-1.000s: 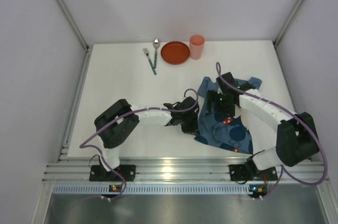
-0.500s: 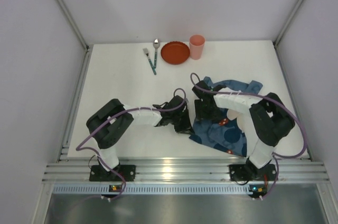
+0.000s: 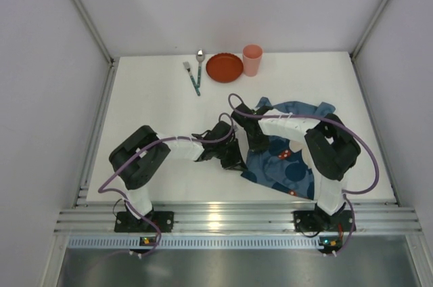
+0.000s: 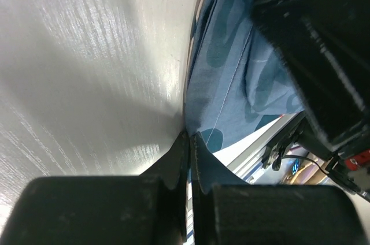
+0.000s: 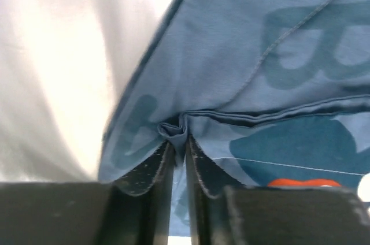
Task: Set the dinner table for one person
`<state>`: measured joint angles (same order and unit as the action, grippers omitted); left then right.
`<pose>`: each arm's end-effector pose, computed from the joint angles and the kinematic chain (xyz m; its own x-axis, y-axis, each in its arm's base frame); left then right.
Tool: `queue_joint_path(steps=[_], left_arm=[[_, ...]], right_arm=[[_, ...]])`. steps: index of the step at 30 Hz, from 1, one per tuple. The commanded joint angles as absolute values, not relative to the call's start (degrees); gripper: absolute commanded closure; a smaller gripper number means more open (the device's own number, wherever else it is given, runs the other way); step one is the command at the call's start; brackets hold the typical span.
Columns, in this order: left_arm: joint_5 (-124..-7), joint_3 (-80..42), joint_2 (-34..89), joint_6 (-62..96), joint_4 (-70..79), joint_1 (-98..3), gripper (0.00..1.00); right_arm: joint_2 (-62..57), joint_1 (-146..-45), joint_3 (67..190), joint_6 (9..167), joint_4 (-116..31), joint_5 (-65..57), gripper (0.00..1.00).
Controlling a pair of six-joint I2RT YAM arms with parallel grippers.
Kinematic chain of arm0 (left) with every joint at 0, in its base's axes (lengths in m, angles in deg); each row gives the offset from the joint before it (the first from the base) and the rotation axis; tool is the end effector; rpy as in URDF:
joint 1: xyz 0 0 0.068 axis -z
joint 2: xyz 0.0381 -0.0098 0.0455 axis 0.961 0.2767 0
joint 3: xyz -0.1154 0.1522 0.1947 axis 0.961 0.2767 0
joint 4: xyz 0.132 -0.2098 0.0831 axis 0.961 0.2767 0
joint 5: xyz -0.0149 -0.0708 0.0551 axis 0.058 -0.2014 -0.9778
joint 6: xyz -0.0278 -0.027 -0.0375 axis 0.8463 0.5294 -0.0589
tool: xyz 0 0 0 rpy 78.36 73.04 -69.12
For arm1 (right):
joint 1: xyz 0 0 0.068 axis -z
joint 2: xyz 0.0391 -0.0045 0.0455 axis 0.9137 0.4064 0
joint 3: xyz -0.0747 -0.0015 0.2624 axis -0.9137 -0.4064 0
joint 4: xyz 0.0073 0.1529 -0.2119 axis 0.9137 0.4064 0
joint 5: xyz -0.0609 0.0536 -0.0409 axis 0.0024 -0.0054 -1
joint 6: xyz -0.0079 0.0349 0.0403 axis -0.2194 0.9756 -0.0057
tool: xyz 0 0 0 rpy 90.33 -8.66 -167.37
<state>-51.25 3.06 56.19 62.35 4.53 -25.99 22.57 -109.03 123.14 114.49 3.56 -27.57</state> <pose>0.2190 -0.2631 0.1238 -0.9949 -0.0589 -0.0824 0.0134 0.7297 -0.6837 0.2562 0.2254 0.1642 -0.9511 -0.1680 -0.2590 -0.1286 0.9783 -0.1624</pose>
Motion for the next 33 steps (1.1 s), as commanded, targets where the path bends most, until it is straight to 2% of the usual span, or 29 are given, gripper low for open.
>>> queue_joint_path(steps=[1, 5, 11, 14, 16, 21, 26, 27, 29, 30, 31, 33], left_arm=[[-53.04, 5.38, 56.09, 60.91, 7.14, -26.91, 1.0], [-52.77, 5.47, 56.35, 60.64, 7.23, -27.53, 1.0], [-53.21, 4.5, 55.22, 59.59, 9.6, -28.58, 1.0], [-53.48, 4.76, 52.06, 59.59, 11.79, -31.21, 1.0], [-53.56, 4.33, 48.98, 59.15, 14.77, -34.81, 1.0], [-55.4, -2.07, 42.91, 54.33, 24.97, -47.27, 1.0], [-53.65, -21.65, 45.54, 48.54, 39.37, -58.63, 1.0], [-55.57, -27.17, 45.72, 47.47, 41.75, -60.56, 1.0], [-58.91, -29.94, 43.79, 45.45, 48.32, -62.67, 1.0], [-61.27, -29.26, 42.3, 45.27, 50.02, -63.56, 1.0], [-62.08, -27.86, 38.11, 45.26, 51.16, -64.26, 1.0], [-64.62, -20.77, 32.48, 45.88, 54.16, -66.02, 1.0]], right_arm=[[20.99, -110.23, 125.59, 114.85, 6.41, -33.27, 0.9], [18.97, -109.97, 128.39, 114.32, 8.87, -34.68, 1.0], [14.23, -108.13, 134.28, 113.71, 14.58, -36.61, 1.0], [9.66, -103.57, 136.74, 112.4, 15.82, -36.35, 1.0], [7.63, -96.99, 139.2, 111.25, 16.52, -34.16, 1.0], [12.17, -82.04, 154.82, 106.6, 17.66, -24.78, 1.0], [23.69, -75.01, 185.01, 107.28, 26.52, -20.09, 1.0], [24.15, -74.21, 186.83, 108.25, 28.98, -19.31, 1.0], [20.83, -72.62, 180.38, 110.45, 28.13, -18.68, 1.0], [14.63, -72.53, 175.47, 111.06, 26.82, -18.16, 1.0], [10.74, -72.53, 162.89, 111.94, 25.06, -17.63, 1.0], [-2.17, -72.53, 149.56, 113.44, 19.96, -16.06, 1.0]])
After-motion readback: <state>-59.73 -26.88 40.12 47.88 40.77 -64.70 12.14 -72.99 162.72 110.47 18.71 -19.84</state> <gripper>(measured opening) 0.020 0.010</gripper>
